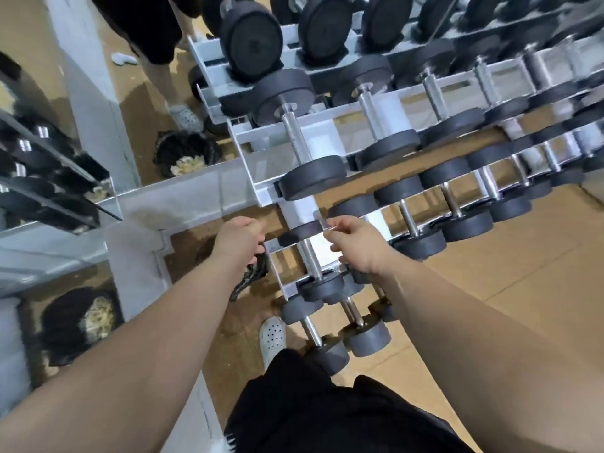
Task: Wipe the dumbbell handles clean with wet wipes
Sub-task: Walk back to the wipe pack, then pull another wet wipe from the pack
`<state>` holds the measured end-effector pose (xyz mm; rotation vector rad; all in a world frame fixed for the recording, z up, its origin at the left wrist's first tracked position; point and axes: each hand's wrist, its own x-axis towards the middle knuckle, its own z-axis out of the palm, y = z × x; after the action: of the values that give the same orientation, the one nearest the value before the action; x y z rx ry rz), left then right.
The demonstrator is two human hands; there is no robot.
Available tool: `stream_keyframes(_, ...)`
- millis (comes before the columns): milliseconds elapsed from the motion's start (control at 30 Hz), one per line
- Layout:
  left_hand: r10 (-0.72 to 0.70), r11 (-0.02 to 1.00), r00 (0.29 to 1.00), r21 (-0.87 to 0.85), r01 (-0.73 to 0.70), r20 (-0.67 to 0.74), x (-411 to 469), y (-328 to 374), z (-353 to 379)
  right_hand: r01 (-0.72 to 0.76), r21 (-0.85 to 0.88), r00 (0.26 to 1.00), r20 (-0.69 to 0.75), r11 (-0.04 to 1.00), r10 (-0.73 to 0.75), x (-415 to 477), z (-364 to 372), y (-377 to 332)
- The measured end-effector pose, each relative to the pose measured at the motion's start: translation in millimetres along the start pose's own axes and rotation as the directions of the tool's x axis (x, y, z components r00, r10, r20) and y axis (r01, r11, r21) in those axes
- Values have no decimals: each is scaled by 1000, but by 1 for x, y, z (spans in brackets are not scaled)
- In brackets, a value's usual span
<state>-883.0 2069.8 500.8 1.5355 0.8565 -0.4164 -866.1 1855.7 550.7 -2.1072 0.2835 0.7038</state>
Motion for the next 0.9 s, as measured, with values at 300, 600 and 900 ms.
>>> stream_keyframes(300,146,952,957,226,-205,250,-103,14,228,-45,195,943,-315,980,106,-95,-194,170)
stream_keyframes(600,220,843,878,370,-390,425,-256,-52,510,-43,276,834,-519,960,187,-235,-395,416)
stream_keyframes(900,267,612,758,503,-610,595,-380,-51,685,-21,441,734,-603,897,313,-329,-533,554)
